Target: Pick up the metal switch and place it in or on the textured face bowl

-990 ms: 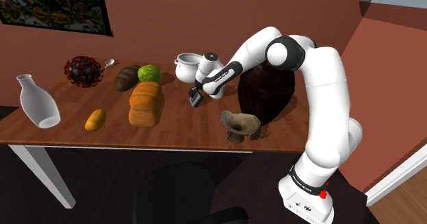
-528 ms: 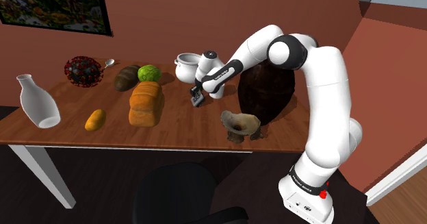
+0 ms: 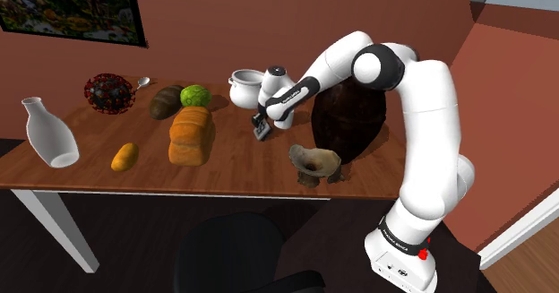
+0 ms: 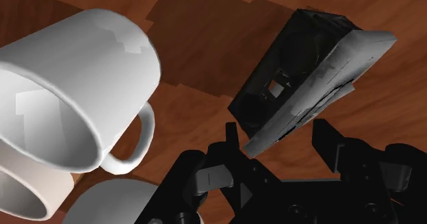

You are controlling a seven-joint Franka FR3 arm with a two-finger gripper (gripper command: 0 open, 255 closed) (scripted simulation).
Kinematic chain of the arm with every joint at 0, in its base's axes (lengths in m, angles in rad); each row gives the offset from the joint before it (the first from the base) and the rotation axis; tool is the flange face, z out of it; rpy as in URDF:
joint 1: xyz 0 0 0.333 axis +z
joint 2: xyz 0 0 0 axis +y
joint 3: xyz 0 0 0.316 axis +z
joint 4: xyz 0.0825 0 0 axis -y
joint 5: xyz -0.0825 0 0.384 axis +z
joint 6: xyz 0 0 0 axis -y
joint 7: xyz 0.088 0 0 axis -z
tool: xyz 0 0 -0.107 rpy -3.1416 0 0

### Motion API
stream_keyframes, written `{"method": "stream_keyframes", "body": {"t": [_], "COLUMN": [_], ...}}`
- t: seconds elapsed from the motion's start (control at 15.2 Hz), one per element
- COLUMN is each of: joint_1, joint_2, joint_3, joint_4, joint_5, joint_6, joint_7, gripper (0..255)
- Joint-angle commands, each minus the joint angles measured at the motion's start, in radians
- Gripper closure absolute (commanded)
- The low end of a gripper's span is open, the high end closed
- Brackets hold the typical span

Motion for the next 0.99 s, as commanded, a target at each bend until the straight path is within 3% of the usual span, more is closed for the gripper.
{"method": "stream_keyframes", "body": {"t": [0.0,0.92], "joint_1": [-0.006,-0.034], "joint_2": [-0.014,-0.135], "joint_3": [0.004,0.049], "joint_4": [-0.006,0.007], "joint_5": [0.007,0.064], "joint_6": [-0.03,-0.163], "joint_7": [-0.009,-0.073], "gripper": [255,255]}}
